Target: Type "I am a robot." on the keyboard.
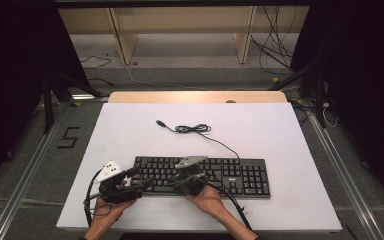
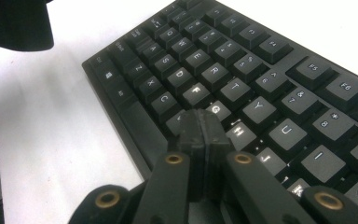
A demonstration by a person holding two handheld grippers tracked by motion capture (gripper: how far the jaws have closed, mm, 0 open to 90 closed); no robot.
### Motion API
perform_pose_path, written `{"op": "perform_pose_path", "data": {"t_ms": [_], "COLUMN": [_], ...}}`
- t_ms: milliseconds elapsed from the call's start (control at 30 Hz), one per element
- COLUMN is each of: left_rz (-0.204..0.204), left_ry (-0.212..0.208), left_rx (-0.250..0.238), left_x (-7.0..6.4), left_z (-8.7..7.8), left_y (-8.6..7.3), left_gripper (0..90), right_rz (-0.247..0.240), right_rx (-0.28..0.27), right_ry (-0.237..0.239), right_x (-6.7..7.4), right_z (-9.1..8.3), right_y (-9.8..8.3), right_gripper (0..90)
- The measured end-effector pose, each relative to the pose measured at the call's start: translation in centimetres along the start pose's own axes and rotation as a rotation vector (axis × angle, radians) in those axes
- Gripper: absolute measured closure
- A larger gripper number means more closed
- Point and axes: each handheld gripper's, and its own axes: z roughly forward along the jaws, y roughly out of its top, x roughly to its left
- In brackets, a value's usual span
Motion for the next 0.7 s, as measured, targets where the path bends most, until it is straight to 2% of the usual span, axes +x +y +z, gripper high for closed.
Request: {"op": "perform_pose_path", "data": {"t_ms": [300,433,567,700], "left_rz": [0.003,0.002,0.002,0.009], "left_ry": [0.000,0.001,0.000,-0.001], "left_rx": [0.003,0.004,0.003,0.005], "left_x": [0.0,0.0,0.0,-0.1], "left_z": [0.0,0.0,0.0,0.1], "left_y": [0.0,0.0,0.0,-0.1], "left_gripper": [27.3,27.3,27.3,27.3], "right_rz": [-0.006,0.010,0.028,0.039], "right_rx": [0.003,0.001,-0.025,-0.046], "right_ry": [-0.003,0.004,0.024,0.025], "right_x": [0.0,0.0,-0.3,-0.7], "right_z": [0.2,0.1,-0.4,-1.1], "right_y": [-0.2,-0.2,0.0,0.2], "right_gripper": [90.0,90.0,85.2,81.6]}}
